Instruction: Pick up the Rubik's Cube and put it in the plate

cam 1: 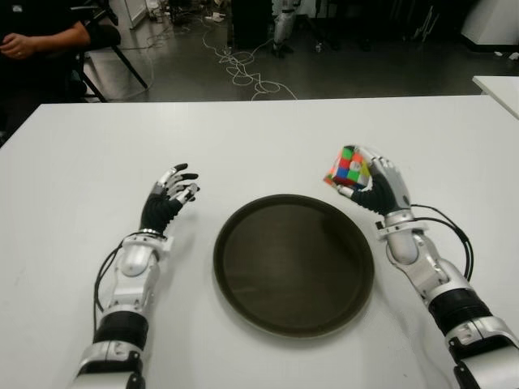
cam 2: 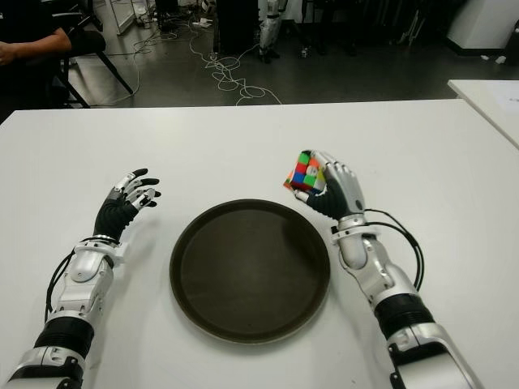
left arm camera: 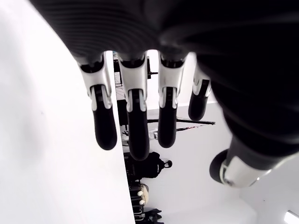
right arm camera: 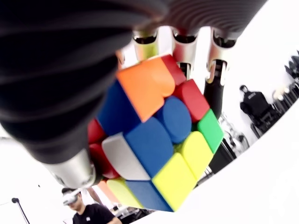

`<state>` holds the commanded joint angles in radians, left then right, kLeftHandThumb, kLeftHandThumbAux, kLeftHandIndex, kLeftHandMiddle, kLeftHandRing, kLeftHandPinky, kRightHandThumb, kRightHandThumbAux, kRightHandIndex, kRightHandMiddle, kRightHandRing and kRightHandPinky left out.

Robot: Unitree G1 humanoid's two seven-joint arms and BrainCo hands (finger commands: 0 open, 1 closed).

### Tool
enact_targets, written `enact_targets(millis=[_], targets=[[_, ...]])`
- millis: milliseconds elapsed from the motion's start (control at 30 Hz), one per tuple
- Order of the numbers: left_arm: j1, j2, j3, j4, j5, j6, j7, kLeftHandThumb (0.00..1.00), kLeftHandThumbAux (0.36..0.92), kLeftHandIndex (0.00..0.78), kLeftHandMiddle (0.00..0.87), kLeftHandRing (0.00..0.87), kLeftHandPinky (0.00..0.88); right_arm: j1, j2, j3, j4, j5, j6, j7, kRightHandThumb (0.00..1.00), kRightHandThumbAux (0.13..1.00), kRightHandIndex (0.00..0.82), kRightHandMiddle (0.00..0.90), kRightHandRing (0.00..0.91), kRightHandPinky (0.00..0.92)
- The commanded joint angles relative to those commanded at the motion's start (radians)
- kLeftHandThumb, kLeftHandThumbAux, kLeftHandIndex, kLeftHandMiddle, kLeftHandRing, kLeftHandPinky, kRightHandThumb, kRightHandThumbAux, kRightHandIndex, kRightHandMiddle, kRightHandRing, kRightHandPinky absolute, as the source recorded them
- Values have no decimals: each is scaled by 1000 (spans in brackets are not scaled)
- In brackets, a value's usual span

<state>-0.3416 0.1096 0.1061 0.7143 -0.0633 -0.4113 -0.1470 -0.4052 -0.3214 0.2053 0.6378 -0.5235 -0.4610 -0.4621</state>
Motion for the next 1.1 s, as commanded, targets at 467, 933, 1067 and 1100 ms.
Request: enact_targets(millis=[467, 933, 1067, 1100], targets=[[-1, -8, 2, -4, -9, -2, -3, 635, 625, 177, 288, 329, 359, 5, 6, -37, -2, 24, -83, -33, 677, 738, 425, 678, 721, 729], [-4, -12, 9, 5, -18, 1, -5, 631, 627, 178, 289, 334, 361, 6, 10, -33, 15, 40, -217, -27, 676, 736, 424, 677, 724, 736], [-3, -10, 6, 3, -6, 7, 7, 625, 628, 176, 285, 329, 352, 18, 16, -25, 9, 55, -259, 0, 675, 736, 424, 678, 725, 735], [-3, -9, 5, 3, -2, 8, 11, 623, 628, 175, 285, 329, 353, 21, 18, -24, 9, 60, -269, 9, 676, 736, 424, 681, 726, 735]])
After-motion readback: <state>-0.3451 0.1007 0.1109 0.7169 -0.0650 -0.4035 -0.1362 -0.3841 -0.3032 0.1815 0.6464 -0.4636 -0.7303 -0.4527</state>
